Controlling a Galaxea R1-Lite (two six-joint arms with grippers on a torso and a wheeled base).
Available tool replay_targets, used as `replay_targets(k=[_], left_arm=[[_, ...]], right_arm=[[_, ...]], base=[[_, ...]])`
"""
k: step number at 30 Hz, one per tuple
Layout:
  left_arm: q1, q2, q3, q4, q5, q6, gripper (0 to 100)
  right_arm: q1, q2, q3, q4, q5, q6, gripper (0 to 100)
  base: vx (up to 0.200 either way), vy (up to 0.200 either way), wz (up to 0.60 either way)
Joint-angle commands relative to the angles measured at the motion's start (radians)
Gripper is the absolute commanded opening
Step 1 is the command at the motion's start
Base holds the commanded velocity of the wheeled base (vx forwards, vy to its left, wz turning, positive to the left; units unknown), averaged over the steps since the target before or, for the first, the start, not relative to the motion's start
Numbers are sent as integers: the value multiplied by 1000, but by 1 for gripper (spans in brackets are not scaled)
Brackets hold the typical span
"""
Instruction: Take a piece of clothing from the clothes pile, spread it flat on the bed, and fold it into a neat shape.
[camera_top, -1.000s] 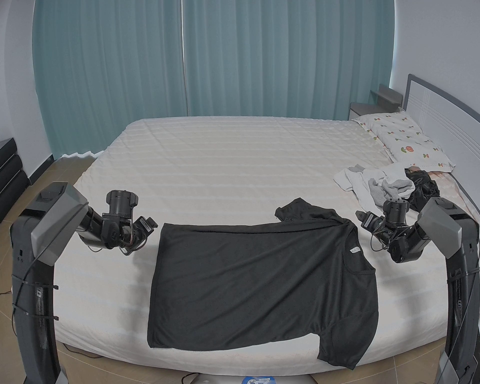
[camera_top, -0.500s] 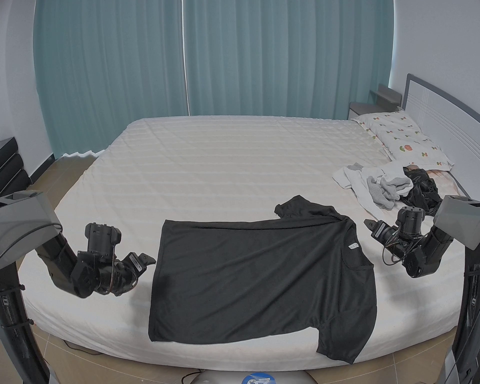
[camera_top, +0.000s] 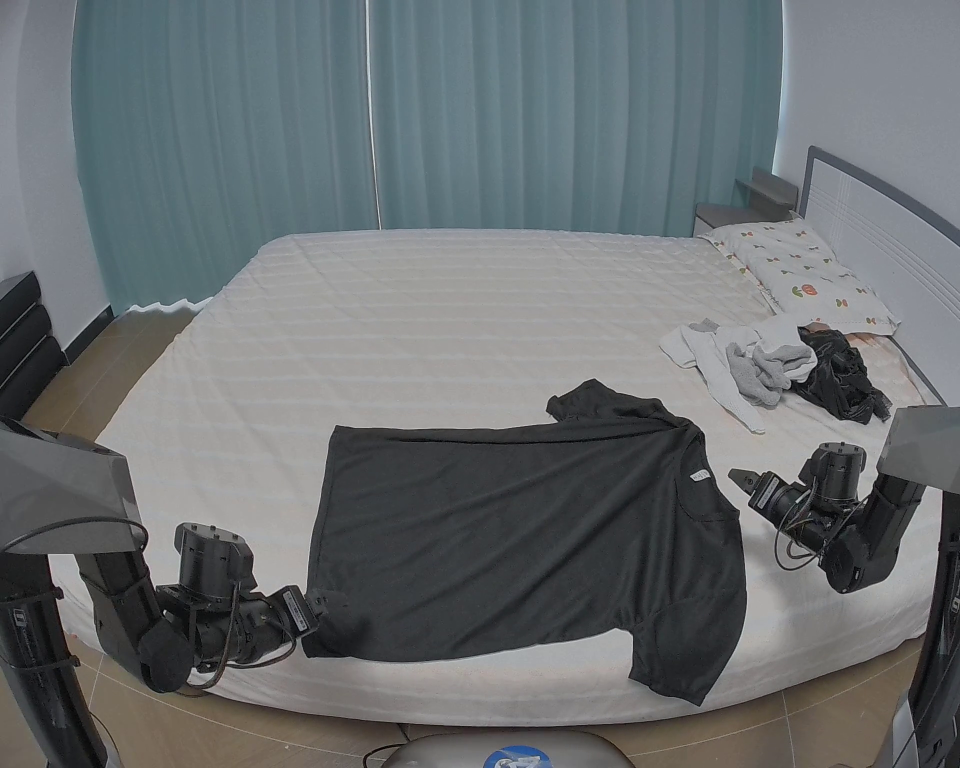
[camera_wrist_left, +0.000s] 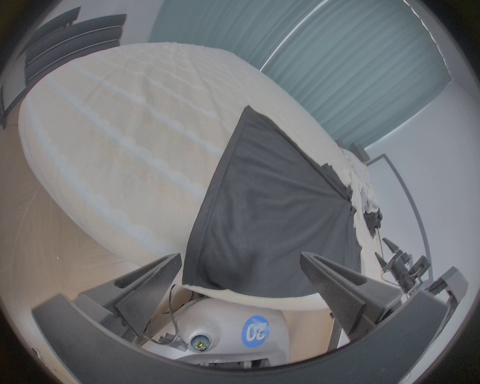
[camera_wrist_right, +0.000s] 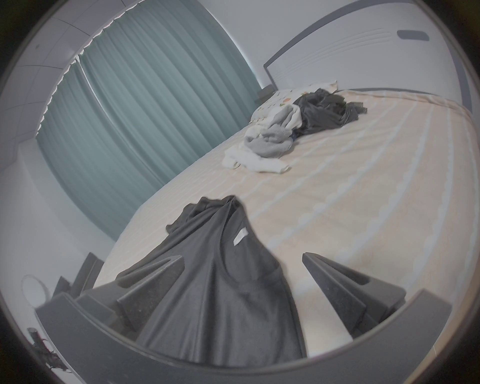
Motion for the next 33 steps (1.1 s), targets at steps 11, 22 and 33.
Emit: replay_targets(k=[11, 22, 33], left_arm=[[-53, 117, -24, 11, 83, 74, 100], [-78, 177, -55, 17, 146, 181, 100], [-76, 170, -45, 9, 143, 180, 0]], right_arm=[[4, -59, 250, -110, 189, -35, 100], [9, -58, 248, -118, 189, -35, 100], [9, -56, 250, -118, 189, -37, 100]], base=[[0, 0, 0], [0, 0, 0], [0, 0, 0]])
